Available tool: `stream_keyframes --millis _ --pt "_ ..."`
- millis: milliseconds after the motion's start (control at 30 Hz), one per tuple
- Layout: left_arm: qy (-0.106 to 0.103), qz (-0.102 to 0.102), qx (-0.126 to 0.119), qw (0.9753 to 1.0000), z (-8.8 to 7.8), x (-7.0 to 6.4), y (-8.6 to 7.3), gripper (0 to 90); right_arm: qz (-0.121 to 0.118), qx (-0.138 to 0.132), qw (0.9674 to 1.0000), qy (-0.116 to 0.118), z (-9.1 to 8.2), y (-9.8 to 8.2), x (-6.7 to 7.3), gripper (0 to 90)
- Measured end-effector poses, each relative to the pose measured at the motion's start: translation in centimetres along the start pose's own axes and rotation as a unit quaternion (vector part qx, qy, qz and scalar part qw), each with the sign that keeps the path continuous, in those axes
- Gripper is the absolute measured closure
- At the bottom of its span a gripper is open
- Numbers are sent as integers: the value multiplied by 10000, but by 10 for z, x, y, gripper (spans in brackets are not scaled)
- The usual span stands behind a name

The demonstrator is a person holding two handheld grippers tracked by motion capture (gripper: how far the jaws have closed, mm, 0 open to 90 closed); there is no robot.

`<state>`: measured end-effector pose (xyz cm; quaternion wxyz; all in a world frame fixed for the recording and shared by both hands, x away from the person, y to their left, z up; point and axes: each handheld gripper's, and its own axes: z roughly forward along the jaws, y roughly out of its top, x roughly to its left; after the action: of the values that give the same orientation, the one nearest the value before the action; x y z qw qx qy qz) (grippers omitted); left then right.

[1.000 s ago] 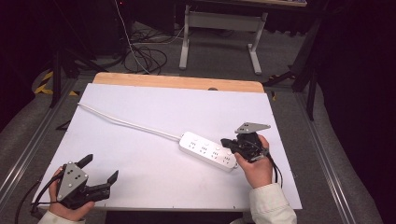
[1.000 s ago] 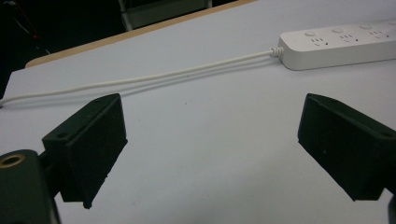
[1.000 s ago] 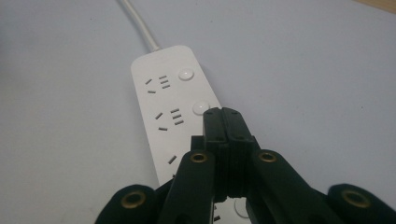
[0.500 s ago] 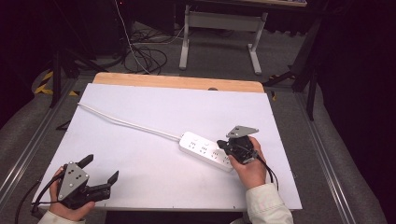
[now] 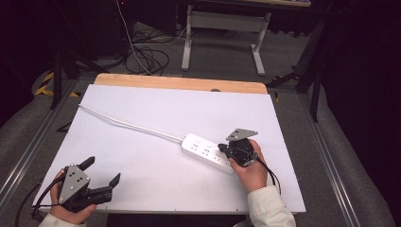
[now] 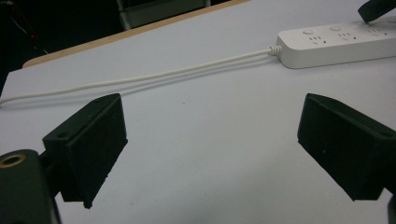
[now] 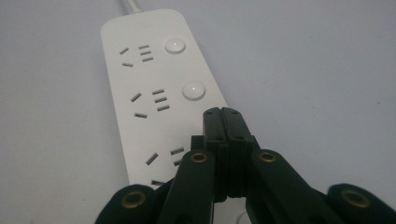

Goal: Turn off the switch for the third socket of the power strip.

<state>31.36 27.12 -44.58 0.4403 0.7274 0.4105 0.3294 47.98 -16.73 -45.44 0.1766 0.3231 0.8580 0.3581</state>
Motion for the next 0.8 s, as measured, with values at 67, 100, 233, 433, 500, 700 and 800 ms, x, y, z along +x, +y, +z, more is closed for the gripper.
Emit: stream_keyframes --millis 67,100,233,433,500,700,800 --pt "2 2 0 10000 0 0 0 85 -12 0 10000 -9 1 0 0 900" --pt "0 1 1 10000 0 0 0 86 -9 -3 10000 -20 1 0 0 900" --pt "0 4 4 10000 0 0 0 85 -11 14 10000 -32 2 -1 1 900" --pt "-1 5 3 10000 0 0 0 85 -49 14 10000 -50 2 -1 1 900" --pt "-2 5 -2 10000 0 0 0 85 -59 23 10000 -38 2 -1 1 900" --pt "-1 11 1 10000 0 0 0 85 -129 78 9998 -123 4 -1 4 900" --pt "12 35 4 10000 0 0 0 85 -118 51 9999 -99 5 -1 4 900"
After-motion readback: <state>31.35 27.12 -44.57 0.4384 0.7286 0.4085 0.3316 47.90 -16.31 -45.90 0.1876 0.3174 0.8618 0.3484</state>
